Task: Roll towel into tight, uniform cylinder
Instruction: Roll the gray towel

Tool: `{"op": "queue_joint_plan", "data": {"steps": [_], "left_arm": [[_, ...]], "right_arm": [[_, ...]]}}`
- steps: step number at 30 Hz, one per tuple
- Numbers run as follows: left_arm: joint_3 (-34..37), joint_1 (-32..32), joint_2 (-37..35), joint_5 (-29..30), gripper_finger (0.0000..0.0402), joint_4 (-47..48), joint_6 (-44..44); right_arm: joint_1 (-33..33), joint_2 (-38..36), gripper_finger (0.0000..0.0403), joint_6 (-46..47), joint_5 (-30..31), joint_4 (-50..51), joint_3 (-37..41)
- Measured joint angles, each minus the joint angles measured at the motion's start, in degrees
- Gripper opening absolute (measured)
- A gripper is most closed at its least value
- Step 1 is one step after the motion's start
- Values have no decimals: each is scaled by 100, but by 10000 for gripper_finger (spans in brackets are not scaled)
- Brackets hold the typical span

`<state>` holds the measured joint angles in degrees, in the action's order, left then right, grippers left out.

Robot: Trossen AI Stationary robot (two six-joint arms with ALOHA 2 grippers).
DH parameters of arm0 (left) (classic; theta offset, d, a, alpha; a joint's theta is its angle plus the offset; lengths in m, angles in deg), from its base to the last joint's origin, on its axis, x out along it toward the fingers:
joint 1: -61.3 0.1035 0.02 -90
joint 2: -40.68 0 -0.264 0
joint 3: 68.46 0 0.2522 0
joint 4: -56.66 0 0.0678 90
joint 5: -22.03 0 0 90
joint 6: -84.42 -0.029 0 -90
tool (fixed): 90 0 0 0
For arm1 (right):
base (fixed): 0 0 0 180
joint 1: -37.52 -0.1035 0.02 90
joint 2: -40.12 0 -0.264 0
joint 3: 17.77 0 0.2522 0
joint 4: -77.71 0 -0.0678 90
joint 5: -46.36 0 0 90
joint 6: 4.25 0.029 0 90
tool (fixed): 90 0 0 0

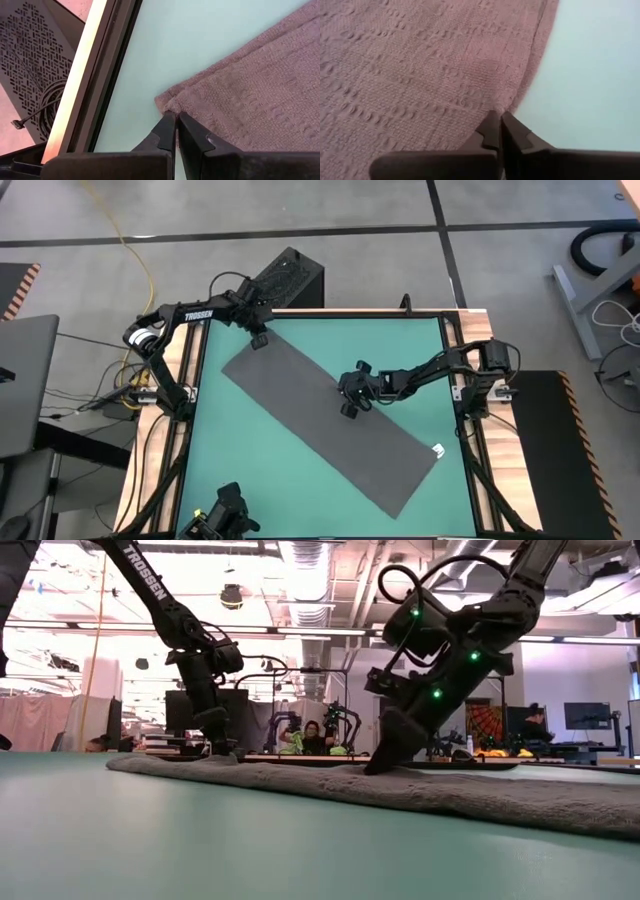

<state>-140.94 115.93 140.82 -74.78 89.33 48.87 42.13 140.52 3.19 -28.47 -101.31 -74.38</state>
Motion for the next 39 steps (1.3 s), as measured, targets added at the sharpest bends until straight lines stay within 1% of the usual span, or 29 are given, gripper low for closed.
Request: {"op": "queue_joint_plan", "data": {"steps": [3,6,9,16,22,26,30,34,36,39], "left_arm": [[0,0,0,0,0,2,-2],[0,0,2,2,0,0,-2],[0,0,2,0,0,2,-2],[0,0,2,-131,0,0,-3],[0,0,1,-188,0,-10,-24],[0,0,2,-196,0,-50,-26],[0,0,2,-328,0,-50,-24],[0,0,2,-339,0,-94,58],[0,0,2,-218,1,-144,170],[0,0,2,139,9,-306,358]], "right_arm": [[8,-132,15,4,84,150,2],[3,-273,30,38,292,267,2],[3,-366,38,141,298,272,2],[43,-363,29,346,300,512,2],[47,-361,31,485,452,699,1],[162,-361,36,747,456,1063,0],[273,-361,50,774,466,1216,-3],[331,-361,69,772,471,1216,-3],[338,-361,82,769,484,1230,-3],[338,-361,109,726,602,1245,-3]]}}
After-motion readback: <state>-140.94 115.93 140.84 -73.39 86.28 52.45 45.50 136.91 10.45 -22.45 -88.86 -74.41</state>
